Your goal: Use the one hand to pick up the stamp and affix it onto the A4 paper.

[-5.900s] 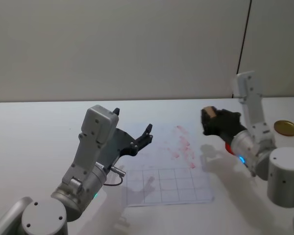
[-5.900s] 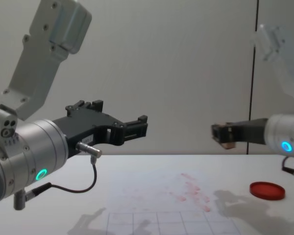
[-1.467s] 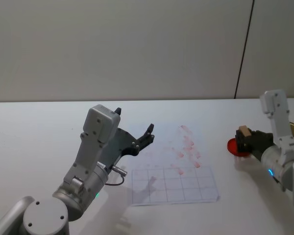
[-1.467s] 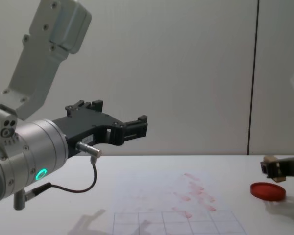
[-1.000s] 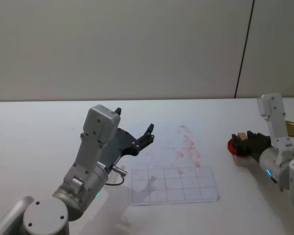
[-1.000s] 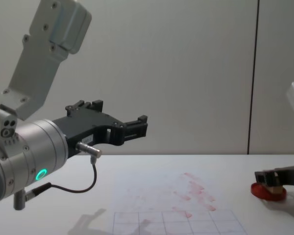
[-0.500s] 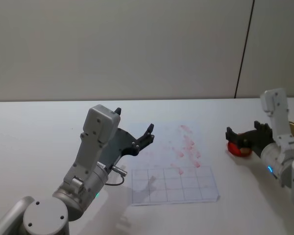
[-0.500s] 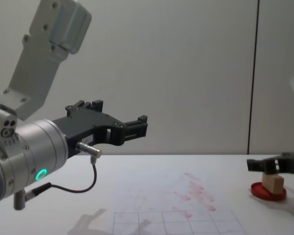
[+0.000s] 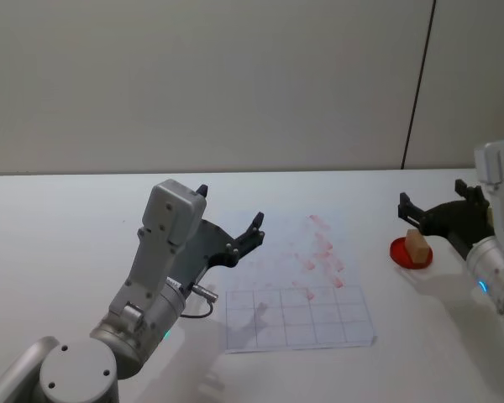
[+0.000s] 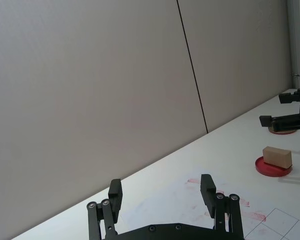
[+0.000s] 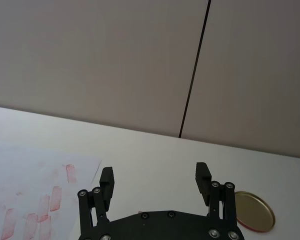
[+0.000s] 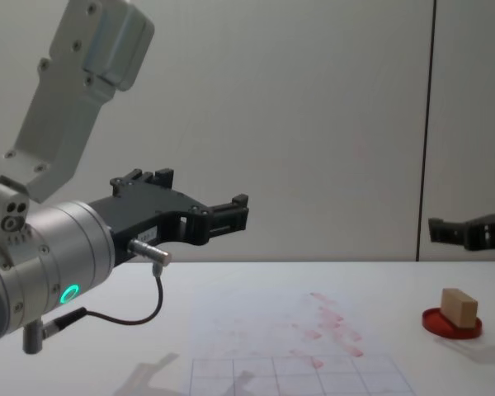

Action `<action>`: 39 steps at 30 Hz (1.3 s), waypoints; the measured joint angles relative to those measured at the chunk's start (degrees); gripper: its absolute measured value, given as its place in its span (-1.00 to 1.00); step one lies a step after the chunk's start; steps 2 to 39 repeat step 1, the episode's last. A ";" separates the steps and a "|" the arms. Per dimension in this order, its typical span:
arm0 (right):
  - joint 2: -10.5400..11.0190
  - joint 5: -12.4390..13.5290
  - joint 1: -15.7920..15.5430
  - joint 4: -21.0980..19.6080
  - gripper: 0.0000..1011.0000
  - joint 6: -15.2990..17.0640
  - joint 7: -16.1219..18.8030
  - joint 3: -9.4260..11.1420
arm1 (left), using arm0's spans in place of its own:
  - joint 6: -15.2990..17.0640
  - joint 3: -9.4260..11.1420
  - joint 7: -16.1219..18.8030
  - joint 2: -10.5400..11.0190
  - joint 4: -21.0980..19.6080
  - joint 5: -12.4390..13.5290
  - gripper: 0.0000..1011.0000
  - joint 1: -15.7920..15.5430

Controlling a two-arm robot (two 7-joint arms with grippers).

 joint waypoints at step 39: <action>0.20 0.06 -0.53 -0.90 0.98 -0.32 -0.04 0.09 | 0.00 0.00 0.00 0.00 0.00 0.00 0.96 0.00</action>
